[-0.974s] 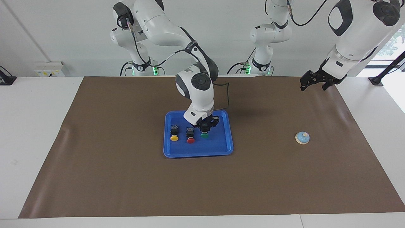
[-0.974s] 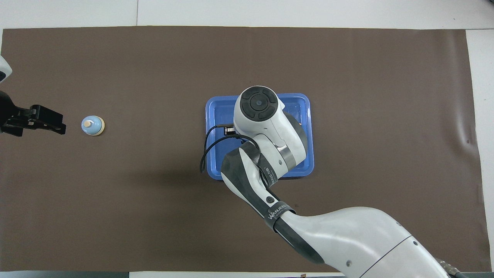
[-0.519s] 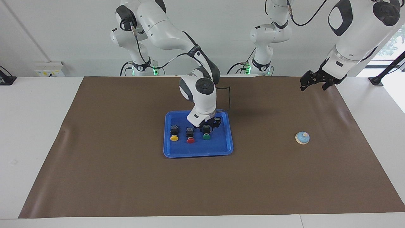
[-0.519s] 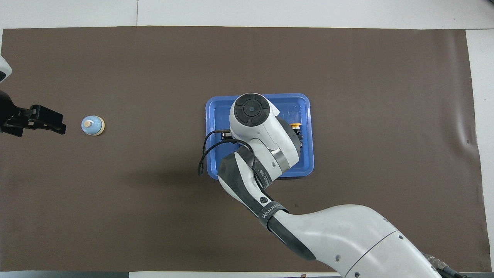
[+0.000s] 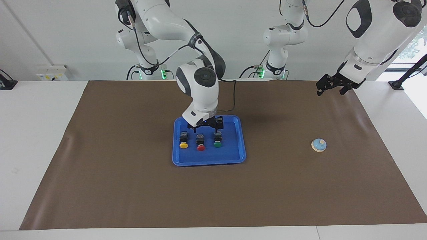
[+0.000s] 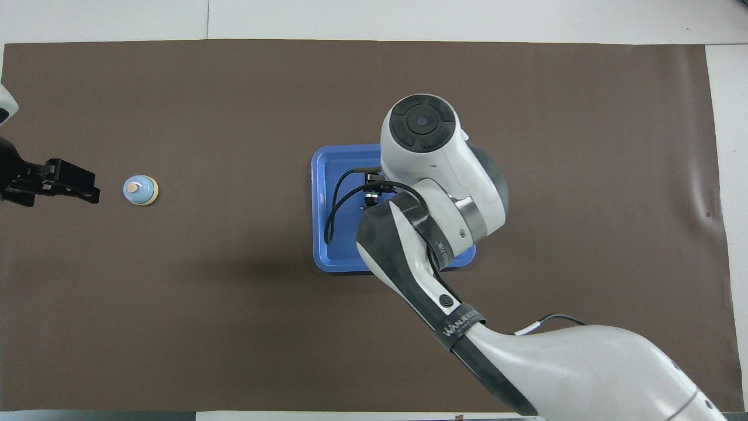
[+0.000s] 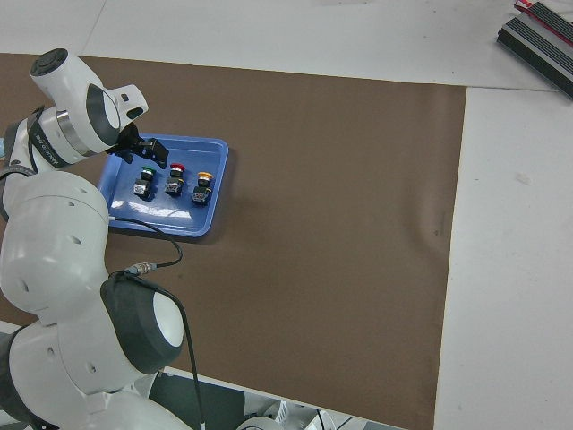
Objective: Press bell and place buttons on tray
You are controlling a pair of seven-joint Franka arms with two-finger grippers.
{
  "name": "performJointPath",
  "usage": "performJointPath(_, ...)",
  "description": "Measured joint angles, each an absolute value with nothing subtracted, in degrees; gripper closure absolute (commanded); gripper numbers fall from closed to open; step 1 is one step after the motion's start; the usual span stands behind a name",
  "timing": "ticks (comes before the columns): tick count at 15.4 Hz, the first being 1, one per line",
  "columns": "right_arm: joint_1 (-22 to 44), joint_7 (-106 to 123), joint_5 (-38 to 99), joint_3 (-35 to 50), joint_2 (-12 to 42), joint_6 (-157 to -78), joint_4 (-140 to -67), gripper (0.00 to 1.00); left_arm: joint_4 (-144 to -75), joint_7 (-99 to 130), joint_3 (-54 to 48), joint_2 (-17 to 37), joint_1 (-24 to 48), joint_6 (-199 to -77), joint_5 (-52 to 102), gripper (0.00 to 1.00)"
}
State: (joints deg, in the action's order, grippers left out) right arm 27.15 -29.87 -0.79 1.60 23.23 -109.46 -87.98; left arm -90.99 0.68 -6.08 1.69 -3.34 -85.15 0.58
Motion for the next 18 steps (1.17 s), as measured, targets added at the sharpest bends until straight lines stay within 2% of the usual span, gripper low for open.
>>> performJointPath(8, 10.94, -6.05, -0.95, 1.27, 5.71, -94.57, -88.33, 0.00, -91.01, 0.68, -6.09, 1.69, -3.34, -85.39, 0.58, 0.00)
performJointPath(9, 9.08, -3.72, -0.96, 1.27, 4.17, -92.65, -88.49, 0.00, -91.09, 0.69, -6.07, 1.69, -3.34, -85.39, 0.58, 0.21)
performJointPath(10, 7.37, -1.63, -0.95, 1.23, 2.94, -90.94, -88.72, 0.00, -91.24, 0.69, -6.02, 1.68, -3.34, -85.41, 0.58, 0.58)
performJointPath(11, 5.98, -0.39, -0.95, 1.20, 2.14, -89.98, -89.03, 0.00, -91.38, 0.69, -5.91, 1.67, -3.39, -85.60, 0.58, 0.90)
performJointPath(12, 4.87, 0.04, -0.95, 1.20, 1.76, -89.83, -89.42, 0.00, -91.51, 0.71, -5.78, 1.66, -3.64, -85.84, 0.58, 1.00)
performJointPath(15, 1.55, 0.17, -0.95, 1.25, 1.86, -89.86, -90.26, 0.00, -93.07, 0.71, -5.50, 1.44, -5.33, -87.52, 0.64, 1.00)
performJointPath(18, 0.54, 0.37, -0.95, 1.27, 1.95, -89.79, -90.64, 0.00, -98.40, 0.64, -5.37, 0.27, -6.56, -94.09, 0.67, 1.00)
